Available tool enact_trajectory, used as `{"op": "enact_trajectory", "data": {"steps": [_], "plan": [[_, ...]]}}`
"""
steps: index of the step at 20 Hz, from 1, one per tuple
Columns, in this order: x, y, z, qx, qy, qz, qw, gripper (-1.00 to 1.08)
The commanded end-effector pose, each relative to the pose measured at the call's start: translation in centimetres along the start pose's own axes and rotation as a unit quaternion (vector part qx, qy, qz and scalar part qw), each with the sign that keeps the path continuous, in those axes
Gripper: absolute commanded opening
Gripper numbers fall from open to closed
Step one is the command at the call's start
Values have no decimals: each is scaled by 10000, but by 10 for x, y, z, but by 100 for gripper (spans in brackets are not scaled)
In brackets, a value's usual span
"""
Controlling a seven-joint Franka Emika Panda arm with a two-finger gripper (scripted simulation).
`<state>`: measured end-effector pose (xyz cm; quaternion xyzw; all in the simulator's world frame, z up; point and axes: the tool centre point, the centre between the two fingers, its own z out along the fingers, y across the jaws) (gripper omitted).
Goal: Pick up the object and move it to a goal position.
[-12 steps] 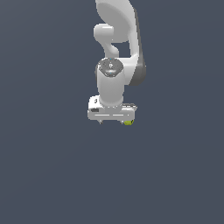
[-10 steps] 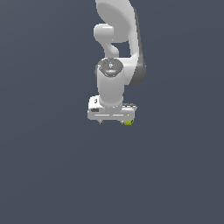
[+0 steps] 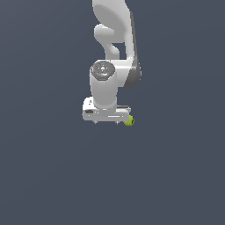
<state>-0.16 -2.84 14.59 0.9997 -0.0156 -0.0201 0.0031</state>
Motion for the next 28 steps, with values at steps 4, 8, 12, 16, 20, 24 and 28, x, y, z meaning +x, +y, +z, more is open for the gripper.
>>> {"op": "enact_trajectory", "data": {"steps": [4, 8, 12, 16, 20, 24, 28], "plan": [[-2, -4, 1, -1, 4, -88, 10000, 100], [-7, -14, 7, -7, 16, -350, 9994, 100], [-17, -31, 15, -16, 42, -804, 9968, 100], [-33, -56, 27, -26, 78, -1451, 9894, 100], [-54, -83, 40, -34, 124, -2206, 9753, 100], [-72, -104, 49, -37, 161, -2785, 9603, 100], [-85, -117, 54, -37, 186, -3168, 9483, 100]]}}
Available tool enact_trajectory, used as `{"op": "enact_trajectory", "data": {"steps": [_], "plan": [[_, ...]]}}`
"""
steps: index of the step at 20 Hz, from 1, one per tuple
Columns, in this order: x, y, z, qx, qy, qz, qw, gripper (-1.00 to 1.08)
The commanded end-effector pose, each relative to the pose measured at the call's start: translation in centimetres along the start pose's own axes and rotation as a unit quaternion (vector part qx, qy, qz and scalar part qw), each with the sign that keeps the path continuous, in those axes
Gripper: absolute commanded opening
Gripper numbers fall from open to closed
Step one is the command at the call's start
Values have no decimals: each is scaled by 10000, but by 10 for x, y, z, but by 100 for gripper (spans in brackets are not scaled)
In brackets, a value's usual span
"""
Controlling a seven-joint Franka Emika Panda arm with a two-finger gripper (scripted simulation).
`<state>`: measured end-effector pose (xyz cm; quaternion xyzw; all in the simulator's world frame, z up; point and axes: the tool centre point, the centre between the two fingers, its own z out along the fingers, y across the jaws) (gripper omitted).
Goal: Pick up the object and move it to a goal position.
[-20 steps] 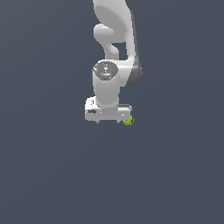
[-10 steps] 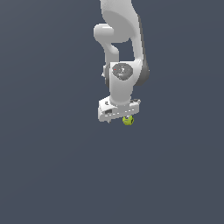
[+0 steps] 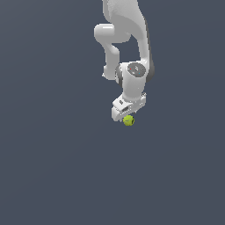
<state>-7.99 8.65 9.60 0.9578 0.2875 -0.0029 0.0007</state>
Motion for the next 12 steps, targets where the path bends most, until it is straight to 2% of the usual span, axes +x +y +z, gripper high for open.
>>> {"op": "enact_trajectory", "data": {"steps": [1, 12], "plan": [[-2, -10, 3, -3, 18, -221, 9998, 100], [-3, -16, 13, -1, 25, -350, 9994, 100]]}}
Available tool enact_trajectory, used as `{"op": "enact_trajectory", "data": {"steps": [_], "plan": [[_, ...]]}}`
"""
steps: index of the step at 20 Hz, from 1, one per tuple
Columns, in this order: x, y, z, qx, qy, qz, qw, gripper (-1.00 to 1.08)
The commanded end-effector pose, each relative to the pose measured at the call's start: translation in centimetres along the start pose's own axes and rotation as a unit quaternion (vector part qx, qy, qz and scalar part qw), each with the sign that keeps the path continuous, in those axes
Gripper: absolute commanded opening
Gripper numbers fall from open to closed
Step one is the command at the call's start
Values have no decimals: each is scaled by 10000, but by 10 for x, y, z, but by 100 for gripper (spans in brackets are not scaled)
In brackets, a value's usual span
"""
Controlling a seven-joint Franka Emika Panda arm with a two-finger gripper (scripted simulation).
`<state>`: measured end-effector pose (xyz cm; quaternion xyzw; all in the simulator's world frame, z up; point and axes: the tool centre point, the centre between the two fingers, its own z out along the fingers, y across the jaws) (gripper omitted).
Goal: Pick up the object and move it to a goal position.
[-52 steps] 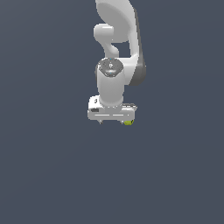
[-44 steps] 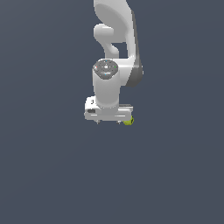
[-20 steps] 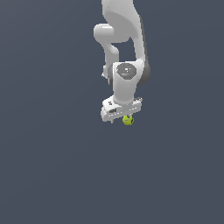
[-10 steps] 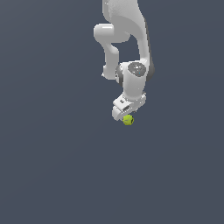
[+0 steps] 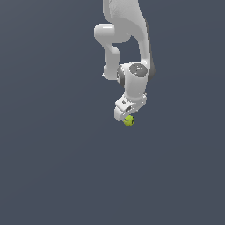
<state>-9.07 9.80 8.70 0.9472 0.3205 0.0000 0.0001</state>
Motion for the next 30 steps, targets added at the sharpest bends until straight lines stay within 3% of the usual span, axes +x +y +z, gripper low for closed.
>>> {"op": "enact_trajectory", "data": {"steps": [1, 13, 14, 30], "plan": [[0, -1, 7, 3, -3, -6, 10000, 100], [-1, -1, 46, 1, 0, -33, 10000, 100], [-1, -1, 46, 1, 0, -33, 10000, -100], [1, -4, 35, -5, 3, -29, 10000, -100]]}}
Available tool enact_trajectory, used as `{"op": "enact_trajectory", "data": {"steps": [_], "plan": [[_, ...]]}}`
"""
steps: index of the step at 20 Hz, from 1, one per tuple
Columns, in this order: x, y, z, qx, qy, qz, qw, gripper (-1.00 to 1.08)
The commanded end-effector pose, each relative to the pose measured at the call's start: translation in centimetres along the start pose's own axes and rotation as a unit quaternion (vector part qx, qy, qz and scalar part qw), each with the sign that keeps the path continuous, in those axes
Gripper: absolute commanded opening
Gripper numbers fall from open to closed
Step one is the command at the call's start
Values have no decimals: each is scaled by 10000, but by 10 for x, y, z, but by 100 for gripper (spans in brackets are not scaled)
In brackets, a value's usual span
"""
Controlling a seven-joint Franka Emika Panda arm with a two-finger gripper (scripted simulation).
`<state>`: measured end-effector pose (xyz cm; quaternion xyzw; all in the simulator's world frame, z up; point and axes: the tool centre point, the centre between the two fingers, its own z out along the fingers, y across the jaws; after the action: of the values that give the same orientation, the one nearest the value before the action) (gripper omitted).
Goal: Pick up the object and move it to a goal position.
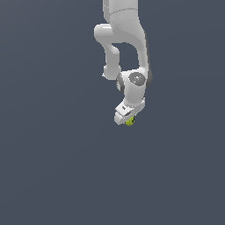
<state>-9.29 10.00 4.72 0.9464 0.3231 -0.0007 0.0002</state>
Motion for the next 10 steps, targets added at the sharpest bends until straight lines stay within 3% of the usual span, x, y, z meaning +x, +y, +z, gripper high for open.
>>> {"op": "enact_trajectory", "data": {"steps": [1, 10], "plan": [[2, -2, -8, -6, 10, -2, 10000, -100], [14, -21, -63, -7, 7, -7, 10000, -100]]}}
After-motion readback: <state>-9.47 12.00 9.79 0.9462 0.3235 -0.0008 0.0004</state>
